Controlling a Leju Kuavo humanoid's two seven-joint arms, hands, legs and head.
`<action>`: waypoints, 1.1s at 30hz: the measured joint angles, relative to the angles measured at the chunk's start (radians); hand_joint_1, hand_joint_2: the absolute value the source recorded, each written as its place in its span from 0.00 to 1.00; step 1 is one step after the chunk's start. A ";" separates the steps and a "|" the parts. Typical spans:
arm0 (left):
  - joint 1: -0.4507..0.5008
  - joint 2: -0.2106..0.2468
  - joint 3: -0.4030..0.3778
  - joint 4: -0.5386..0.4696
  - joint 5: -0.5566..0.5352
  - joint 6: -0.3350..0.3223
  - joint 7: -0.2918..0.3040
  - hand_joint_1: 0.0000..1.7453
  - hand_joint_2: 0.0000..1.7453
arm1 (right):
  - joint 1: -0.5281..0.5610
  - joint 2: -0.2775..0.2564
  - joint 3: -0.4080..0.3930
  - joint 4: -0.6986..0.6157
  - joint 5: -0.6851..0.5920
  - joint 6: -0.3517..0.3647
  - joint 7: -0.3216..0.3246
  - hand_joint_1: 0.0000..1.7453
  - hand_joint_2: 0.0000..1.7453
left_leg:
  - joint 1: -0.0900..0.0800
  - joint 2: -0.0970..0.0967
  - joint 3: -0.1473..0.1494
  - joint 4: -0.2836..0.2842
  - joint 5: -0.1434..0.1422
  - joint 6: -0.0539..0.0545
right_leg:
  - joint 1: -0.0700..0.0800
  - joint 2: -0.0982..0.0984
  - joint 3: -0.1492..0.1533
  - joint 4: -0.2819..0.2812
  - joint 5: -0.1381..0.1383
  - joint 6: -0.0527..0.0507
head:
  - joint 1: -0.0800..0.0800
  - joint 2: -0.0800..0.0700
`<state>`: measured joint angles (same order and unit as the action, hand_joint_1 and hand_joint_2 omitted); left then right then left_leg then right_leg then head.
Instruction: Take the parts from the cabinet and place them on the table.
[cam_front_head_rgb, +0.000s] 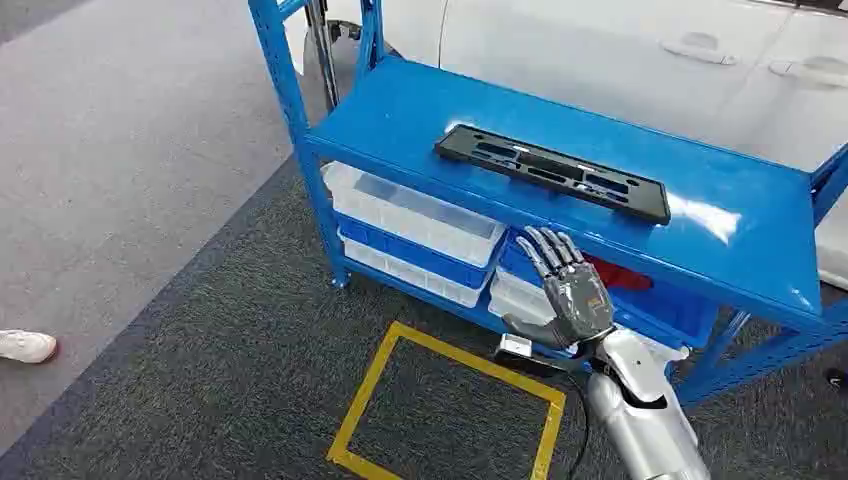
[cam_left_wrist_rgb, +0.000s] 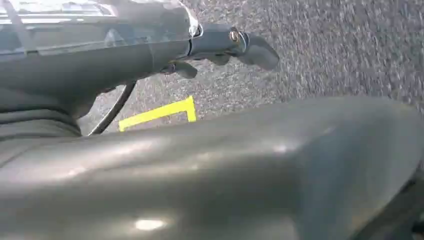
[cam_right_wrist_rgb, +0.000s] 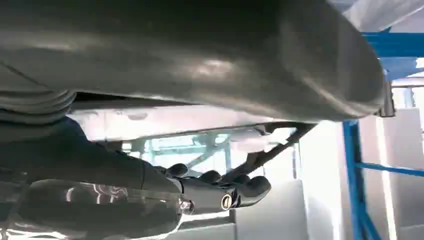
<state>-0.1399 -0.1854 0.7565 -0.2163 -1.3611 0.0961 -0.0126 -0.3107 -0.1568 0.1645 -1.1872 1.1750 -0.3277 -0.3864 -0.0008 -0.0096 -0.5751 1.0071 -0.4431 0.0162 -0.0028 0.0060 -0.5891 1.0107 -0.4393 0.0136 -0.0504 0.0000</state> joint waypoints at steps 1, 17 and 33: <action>-0.002 -0.001 0.001 0.000 0.000 -0.002 0.000 0.00 0.00 | -0.013 -0.005 0.024 0.001 0.013 0.000 0.008 0.00 0.00 | -0.001 0.001 0.000 0.001 -0.001 -0.005 | -0.005 0.001 0.001 -0.006 0.004 -0.006 | 0.000 0.000; -0.005 0.000 0.010 0.000 0.001 -0.001 0.004 0.00 0.00 | -0.361 0.013 0.337 0.272 0.138 0.020 0.111 0.00 0.00 | 0.013 0.002 -0.007 0.000 0.007 0.012 | -0.007 -0.003 0.010 0.006 -0.005 0.021 | 0.000 0.000; -0.004 -0.005 0.010 0.006 -0.003 -0.005 -0.003 0.00 0.00 | -0.373 0.006 0.378 0.317 0.111 0.014 0.119 0.00 0.00 | 0.003 0.003 0.040 0.032 -0.046 -0.009 | 0.002 -0.003 -0.023 -0.031 0.047 -0.030 | 0.001 0.000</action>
<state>-0.1440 -0.1907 0.7668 -0.2098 -1.3645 0.0908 -0.0156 -0.6838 -0.1507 0.5421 -0.8698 1.2856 -0.3136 -0.2670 0.0020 -0.0068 -0.5351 1.0395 -0.4888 0.0073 -0.0011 0.0028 -0.6126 0.9801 -0.3925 -0.0161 -0.0496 0.0000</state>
